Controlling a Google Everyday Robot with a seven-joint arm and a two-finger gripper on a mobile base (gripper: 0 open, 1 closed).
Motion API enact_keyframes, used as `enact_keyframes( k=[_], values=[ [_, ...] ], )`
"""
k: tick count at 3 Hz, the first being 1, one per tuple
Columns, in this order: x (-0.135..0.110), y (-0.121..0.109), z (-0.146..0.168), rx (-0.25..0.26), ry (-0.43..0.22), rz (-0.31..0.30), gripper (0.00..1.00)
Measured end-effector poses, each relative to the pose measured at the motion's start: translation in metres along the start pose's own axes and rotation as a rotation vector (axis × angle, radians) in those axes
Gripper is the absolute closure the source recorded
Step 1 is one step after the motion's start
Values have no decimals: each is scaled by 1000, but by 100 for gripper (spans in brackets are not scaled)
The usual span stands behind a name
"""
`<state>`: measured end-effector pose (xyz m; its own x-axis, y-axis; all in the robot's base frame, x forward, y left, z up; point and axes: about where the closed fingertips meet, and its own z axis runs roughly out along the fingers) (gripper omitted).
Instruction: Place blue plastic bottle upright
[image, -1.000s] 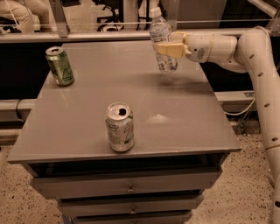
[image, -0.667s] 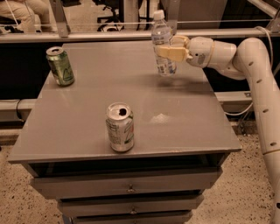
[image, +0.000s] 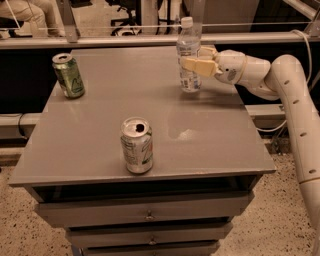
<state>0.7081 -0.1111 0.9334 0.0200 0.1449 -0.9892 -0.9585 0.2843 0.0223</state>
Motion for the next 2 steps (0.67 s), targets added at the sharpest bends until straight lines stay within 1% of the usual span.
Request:
enact_keyframes(
  k=[1,2],
  values=[
    [8,4,-6,-20,-8,2,85],
    [16,8,-13,-43,-7,0,62]
  ],
)
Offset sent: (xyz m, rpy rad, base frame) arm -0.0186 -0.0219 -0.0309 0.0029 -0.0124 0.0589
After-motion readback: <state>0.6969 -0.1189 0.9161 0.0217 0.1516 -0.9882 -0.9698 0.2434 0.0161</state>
